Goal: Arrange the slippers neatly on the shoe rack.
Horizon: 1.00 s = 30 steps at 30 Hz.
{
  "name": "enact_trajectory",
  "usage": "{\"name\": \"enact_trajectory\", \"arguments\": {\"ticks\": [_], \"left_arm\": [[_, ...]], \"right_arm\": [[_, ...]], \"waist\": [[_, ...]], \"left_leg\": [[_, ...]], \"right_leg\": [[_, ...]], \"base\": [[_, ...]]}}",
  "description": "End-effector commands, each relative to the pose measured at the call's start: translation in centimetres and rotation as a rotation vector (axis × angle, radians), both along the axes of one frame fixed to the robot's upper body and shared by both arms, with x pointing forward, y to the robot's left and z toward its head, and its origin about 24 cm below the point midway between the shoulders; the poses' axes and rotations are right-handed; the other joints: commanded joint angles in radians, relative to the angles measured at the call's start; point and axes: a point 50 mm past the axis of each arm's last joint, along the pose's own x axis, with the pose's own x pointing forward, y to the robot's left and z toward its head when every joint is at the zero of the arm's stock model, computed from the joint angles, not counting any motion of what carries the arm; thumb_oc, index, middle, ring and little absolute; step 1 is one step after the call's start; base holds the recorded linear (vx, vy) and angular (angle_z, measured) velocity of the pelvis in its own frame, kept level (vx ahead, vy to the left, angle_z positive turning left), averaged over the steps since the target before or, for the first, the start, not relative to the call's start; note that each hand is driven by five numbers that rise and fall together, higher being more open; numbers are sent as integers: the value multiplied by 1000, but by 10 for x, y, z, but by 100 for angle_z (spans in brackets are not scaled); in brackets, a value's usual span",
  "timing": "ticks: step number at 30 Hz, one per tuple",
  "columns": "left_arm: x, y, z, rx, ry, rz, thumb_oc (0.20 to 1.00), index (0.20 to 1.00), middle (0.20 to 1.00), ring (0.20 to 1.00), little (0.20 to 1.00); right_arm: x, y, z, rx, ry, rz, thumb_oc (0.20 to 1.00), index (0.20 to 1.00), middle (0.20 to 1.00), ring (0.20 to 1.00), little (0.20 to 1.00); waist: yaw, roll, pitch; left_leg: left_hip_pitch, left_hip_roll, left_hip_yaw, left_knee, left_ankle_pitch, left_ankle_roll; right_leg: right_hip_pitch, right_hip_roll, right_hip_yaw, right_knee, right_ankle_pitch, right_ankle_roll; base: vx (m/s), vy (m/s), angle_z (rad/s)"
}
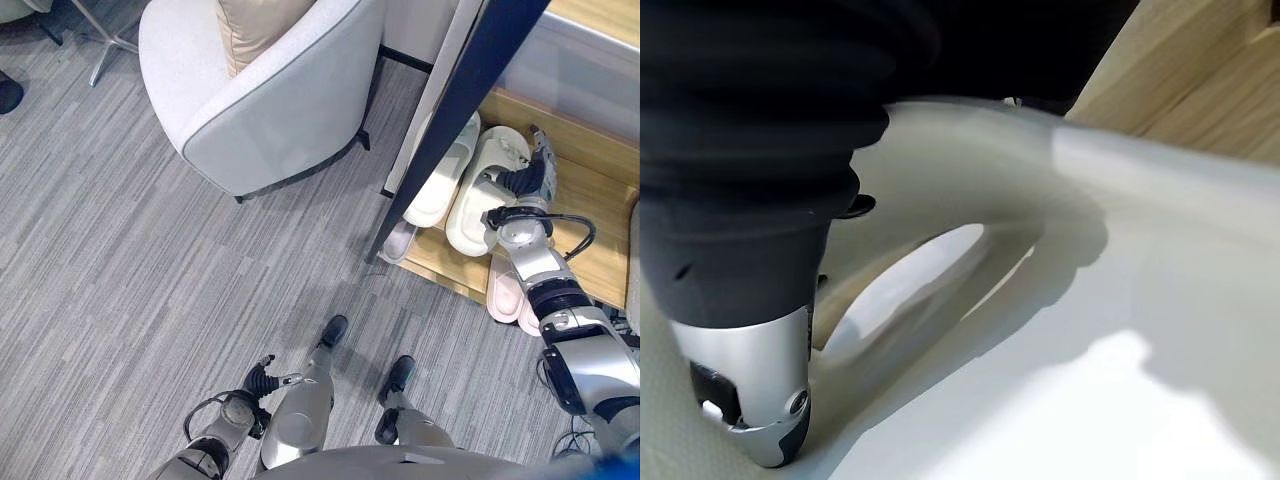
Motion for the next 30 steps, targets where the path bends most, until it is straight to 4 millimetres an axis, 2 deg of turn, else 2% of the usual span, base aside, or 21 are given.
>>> {"name": "enact_trajectory", "arguments": {"ticks": [1,5,10,16,24,30], "left_arm": [[-23,-13,-13,-13,96,2,1000,1000,1000,1000,1000],[-22,-15,-13,-23,92,13,1000,1000,1000,1000,1000],[-31,-18,-17,-43,134,9,1000,1000,1000,1000,1000],[-34,-18,-18,-57,145,24,1000,1000,1000,1000,1000],[-34,-17,-18,-57,145,28,1000,1000,1000,1000,1000],[-32,-18,-17,-66,143,33,1000,1000,1000,1000,1000]], "right_arm": [[1,-8,21,-59,-67,-5,1000,1000,1000,1000,1000],[-2,-8,15,-119,-35,2,1000,1000,1000,1000,1000],[-10,-1,0,-104,-24,28,1000,1000,1000,1000,1000],[-19,-2,-6,-102,-32,23,1000,1000,1000,1000,1000],[-27,-2,-7,-130,-51,14,1000,1000,1000,1000,1000],[-22,-6,0,-156,-29,9,1000,1000,1000,1000,1000]], "waist": [[19,-6,5],[12,-4,3],[-3,2,-2],[-10,2,-6],[-17,-3,-7],[-18,-8,-4]], "left_leg": [[37,-27,52,-37,-73,11],[44,-28,54,-37,-75,13],[48,-25,58,-37,-79,16],[52,-27,54,-37,-80,20],[48,-32,53,-37,-75,23],[48,-32,52,-37,-80,22]], "right_leg": [[50,-37,7,6,-14,62],[54,-40,10,6,-12,61],[52,-41,15,6,-11,61],[54,-42,15,6,-11,59],[51,-45,12,6,-6,62],[50,-45,14,7,-8,60]], "base": [[0,0,0],[0,0,0],[-4,6,0],[0,0,0],[0,0,0],[0,0,0]]}}
